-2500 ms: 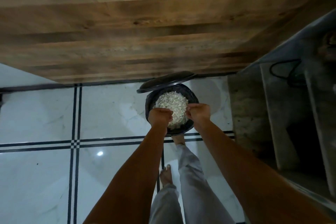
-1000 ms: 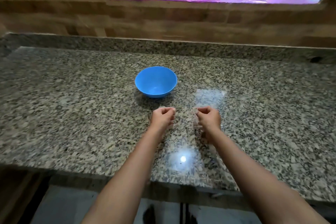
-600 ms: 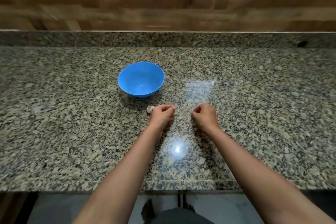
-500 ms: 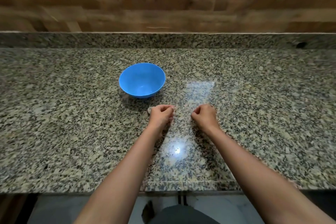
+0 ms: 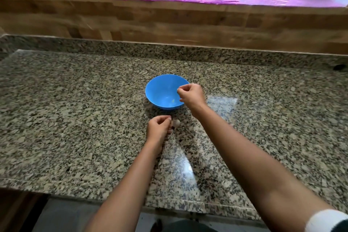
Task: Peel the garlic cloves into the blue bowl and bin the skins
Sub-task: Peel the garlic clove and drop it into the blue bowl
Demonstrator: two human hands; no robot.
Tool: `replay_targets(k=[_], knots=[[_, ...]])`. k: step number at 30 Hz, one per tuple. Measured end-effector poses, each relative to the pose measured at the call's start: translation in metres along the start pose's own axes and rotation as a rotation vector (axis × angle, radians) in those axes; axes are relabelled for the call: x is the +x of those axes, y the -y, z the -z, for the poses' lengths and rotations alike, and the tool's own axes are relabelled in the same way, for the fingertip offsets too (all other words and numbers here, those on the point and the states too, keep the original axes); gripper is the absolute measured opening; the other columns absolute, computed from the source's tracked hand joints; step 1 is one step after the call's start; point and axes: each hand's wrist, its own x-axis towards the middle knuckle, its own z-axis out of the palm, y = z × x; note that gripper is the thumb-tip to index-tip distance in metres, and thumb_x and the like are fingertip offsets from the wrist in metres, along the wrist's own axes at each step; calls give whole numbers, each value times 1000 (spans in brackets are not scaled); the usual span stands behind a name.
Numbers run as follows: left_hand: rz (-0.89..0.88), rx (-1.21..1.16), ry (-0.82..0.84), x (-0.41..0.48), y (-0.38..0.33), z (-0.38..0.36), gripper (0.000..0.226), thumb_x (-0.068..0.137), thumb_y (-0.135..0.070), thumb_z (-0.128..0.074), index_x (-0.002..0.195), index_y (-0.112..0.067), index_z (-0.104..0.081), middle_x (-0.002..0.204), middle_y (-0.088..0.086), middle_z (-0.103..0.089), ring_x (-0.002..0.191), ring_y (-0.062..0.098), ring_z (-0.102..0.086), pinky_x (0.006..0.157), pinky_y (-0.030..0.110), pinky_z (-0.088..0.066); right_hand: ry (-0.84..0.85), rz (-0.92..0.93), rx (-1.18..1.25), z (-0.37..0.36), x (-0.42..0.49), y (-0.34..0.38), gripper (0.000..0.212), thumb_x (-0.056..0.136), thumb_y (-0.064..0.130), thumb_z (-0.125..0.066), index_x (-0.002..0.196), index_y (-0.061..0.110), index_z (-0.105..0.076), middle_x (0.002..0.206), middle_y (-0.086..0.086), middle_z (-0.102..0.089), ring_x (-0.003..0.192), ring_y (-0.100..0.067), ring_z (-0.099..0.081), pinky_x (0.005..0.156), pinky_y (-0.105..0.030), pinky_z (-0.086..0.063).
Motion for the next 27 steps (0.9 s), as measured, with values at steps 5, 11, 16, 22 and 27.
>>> replay_targets(k=[5,11,16,22,27], knots=[[-54,193,-12,4,8,4,26,82,-15,-71,105,-6,-65,98,10,-68,80,15,-61,72,25,-50,-72,-67,149,9,-17,-27,14,88,3,-55,99,1,-62,87,-9,-62,68,-15,-59,66,-30,-54],[-171,681,102,14,-2,-13,56,81,-31,-71,129,-9,-50,127,14,-50,113,27,-52,92,31,-42,-50,-176,233,27,-48,-61,7,90,1,-55,86,5,-58,78,-9,-59,66,-15,-56,61,-27,-52],[-155,613,158,11,1,-18,35,80,-23,-73,112,-14,-63,104,5,-63,88,16,-59,75,25,-47,86,-266,226,32,-55,-74,14,91,0,-54,104,-3,-58,83,-10,-60,67,-16,-58,61,-24,-53],[-105,308,302,-3,3,-15,35,75,-7,-77,107,-8,-65,100,8,-67,91,21,-65,85,34,-55,234,-280,398,32,-65,-71,20,90,1,-57,110,-3,-59,91,-14,-67,69,-16,-64,62,-21,-55],[-66,94,363,-7,-2,-4,34,76,1,-73,109,1,-64,104,17,-69,93,22,-65,88,34,-54,212,-277,504,34,-69,-69,8,89,-2,-55,90,1,-62,86,-13,-67,72,-18,-64,65,-22,-53]])
